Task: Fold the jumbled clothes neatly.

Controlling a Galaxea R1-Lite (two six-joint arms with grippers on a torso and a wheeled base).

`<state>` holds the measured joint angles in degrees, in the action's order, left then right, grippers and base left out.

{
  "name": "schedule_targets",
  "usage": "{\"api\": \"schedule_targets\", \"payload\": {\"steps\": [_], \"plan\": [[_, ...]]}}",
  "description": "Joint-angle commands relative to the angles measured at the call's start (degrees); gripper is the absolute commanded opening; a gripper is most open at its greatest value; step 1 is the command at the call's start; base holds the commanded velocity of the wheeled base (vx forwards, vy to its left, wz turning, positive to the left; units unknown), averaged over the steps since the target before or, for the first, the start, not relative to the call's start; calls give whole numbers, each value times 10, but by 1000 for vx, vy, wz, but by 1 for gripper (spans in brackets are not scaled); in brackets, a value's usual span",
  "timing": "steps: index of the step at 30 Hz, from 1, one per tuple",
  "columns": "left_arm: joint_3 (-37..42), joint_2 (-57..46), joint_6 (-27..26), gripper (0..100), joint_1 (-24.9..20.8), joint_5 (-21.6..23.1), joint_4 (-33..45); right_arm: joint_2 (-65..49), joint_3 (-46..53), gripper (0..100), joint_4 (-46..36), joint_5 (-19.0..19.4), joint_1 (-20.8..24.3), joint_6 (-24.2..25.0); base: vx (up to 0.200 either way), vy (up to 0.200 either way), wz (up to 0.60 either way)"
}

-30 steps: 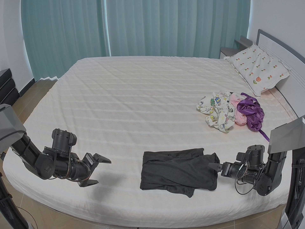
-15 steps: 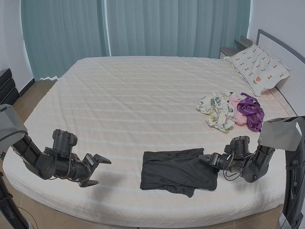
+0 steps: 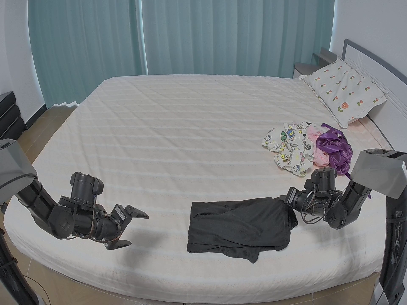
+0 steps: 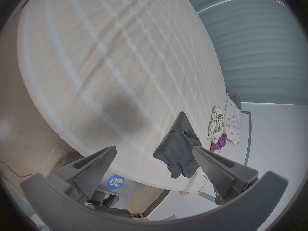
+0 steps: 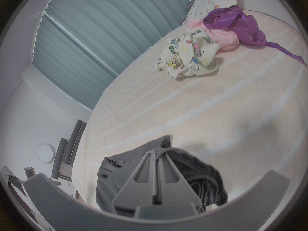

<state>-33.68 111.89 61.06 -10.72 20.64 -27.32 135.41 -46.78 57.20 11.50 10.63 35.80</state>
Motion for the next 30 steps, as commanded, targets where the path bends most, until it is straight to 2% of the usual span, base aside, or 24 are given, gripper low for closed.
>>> {"api": "schedule_targets", "payload": {"steps": [1, 9, 17, 18, 27, 30], "plan": [[0, 1, 0, 100, 0, -1, 0, -10, -12, 0, 3, 0, -11, 8, 0, 0, 0], [0, 2, 0, 100, 1, -1, 0, 31, -61, 0, -2, 0, -24, 60, 0, 0, 0], [0, 5, 0, 100, 1, -2, 0, 60, -92, 0, -4, 4, -25, 63, 0, 0, 0], [0, 5, 0, 100, 1, -2, 0, 62, -97, 100, -5, 4, -28, 64, 0, 0, 0], [0, 8, 0, 100, 1, -1, 0, 28, -59, 100, -3, 2, -36, 64, 0, 0, 0], [-2, 10, 0, 100, 1, -1, 0, -27, 2, 100, -1, 6, -39, 59, 0, 0, 0]]}}
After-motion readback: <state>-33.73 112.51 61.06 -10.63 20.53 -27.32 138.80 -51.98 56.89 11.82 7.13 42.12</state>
